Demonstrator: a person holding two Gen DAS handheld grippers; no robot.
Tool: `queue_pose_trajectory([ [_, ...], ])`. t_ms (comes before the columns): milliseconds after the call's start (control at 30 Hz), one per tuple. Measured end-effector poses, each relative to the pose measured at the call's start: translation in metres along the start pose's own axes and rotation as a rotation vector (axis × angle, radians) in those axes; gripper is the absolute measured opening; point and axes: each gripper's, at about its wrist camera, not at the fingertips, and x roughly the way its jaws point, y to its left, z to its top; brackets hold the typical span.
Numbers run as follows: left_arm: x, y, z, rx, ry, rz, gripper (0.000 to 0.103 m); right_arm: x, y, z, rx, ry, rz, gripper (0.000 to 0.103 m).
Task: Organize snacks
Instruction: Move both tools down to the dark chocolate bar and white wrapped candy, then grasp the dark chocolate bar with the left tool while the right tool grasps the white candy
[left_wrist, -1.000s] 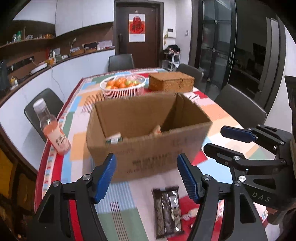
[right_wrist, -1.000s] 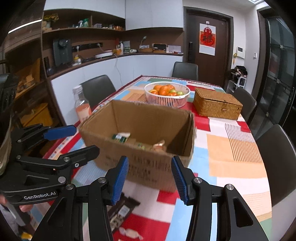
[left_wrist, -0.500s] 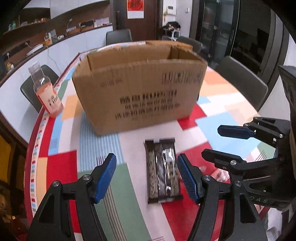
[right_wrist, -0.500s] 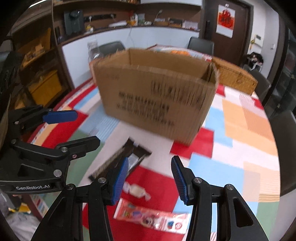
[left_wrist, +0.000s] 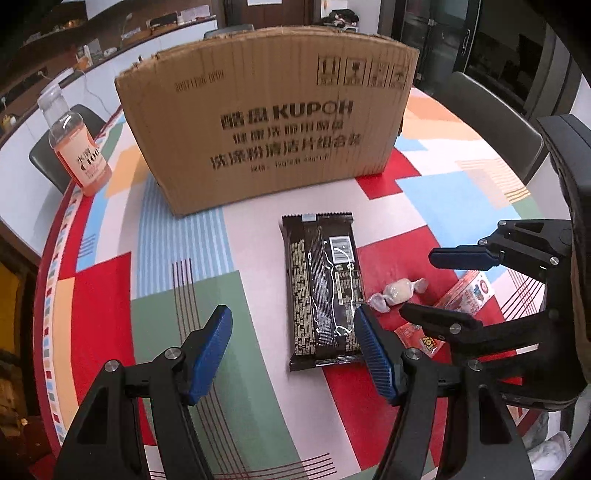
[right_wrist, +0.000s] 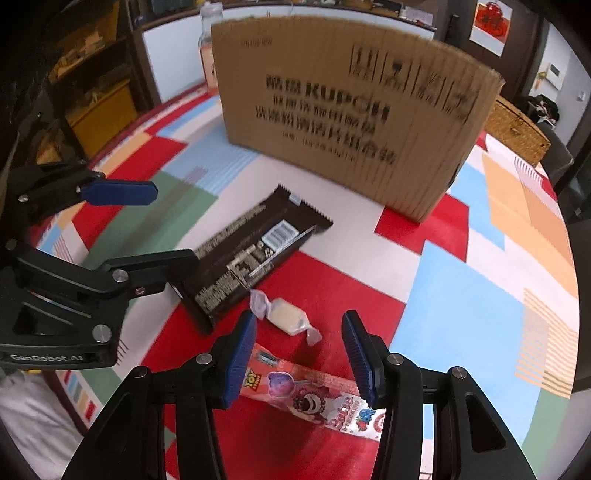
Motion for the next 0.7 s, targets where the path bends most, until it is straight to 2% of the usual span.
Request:
queue_pose_trajectory([
  [333,0.016,-0.001,0.009,-0.003,0.026,-0.039,0.068,0.018,-0.002,0.004,-0.008,0.002,-0.013,0.049],
  [533,0.029,-0.004,0.017,0.000,0.045,-0.037,0.068,0.024,-0.012,0.004,0.042,-0.003,-0.003,0.037],
  [667,0.036,-0.010,0.022,0.009,0.048,-0.039,0.068,0.021,-0.019,0.001,0.081,-0.016,-0.015,0.019],
  [700,0.038,-0.011,0.023,0.010,0.049,-0.038,0.068,0.020,-0.022,0.000,0.100,-0.022,-0.019,0.019],
])
